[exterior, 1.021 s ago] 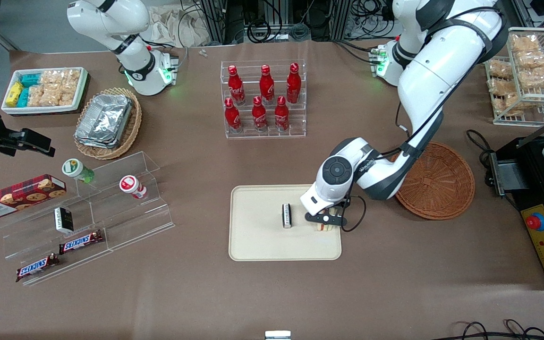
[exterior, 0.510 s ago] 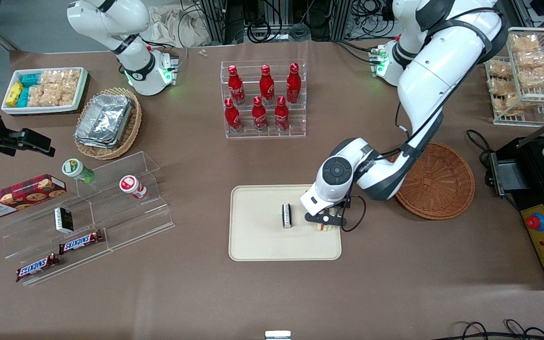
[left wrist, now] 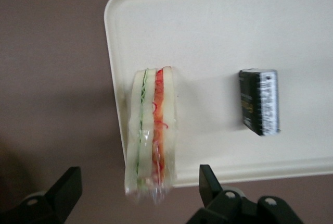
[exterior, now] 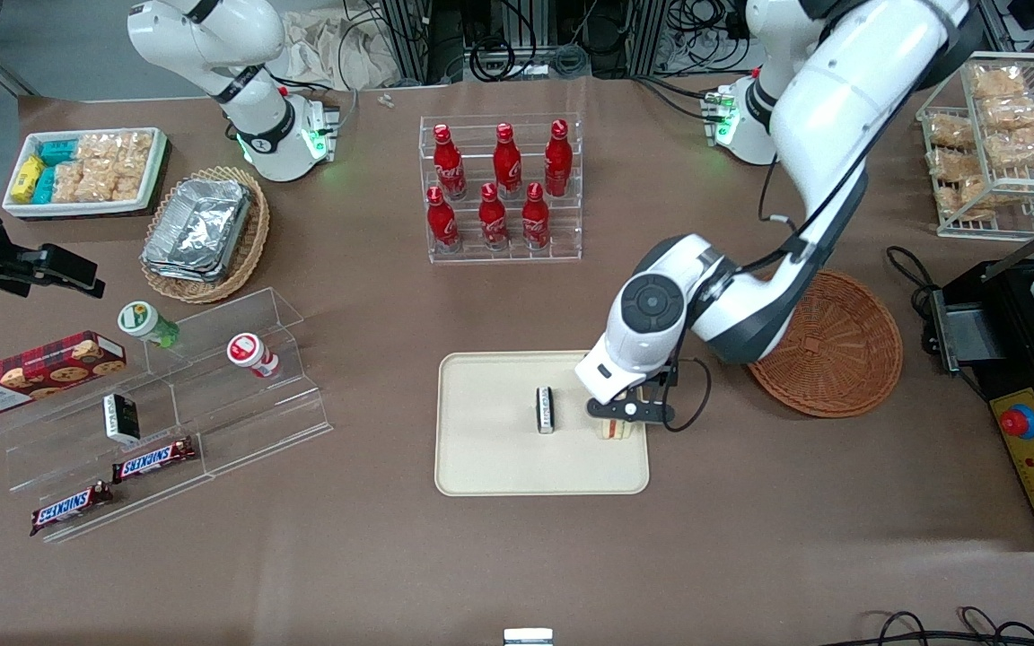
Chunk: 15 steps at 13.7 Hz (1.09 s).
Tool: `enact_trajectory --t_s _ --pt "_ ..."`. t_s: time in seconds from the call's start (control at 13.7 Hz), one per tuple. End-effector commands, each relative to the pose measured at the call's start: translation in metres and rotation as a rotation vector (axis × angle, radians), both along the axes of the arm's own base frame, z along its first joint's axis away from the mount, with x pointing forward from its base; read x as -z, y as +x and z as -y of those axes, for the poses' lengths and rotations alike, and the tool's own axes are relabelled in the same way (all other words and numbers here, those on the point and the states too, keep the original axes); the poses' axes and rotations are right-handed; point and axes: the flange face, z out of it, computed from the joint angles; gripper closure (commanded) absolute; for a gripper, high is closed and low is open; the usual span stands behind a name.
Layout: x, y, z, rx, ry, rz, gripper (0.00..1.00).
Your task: Place sandwich from basket to tray
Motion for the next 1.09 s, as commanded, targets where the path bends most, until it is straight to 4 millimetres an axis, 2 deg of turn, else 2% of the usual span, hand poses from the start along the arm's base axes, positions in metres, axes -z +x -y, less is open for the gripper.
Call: enact_trajectory --t_s 0.0,0.15,0.22,0.44,0.66,1.02 --pt "-0.061 -0.014 -0.011 -0.050 -0.020 0.005 0.00" --pt "-0.107 -0.023 -0.024 -0.061 -0.033 -0.008 0.00" --pt "-0.130 -0.027 -0.037 -0.044 -0.041 -0.030 0.00" --pt "-0.175 -0.034 -0.079 -0.012 -0.042 -0.062 0.00" --pt "-0.213 -0.041 -0.131 0.020 -0.035 -0.063 0.00" --pt "-0.258 -0.069 -0.244 0.014 -0.070 -0.007 0.00"
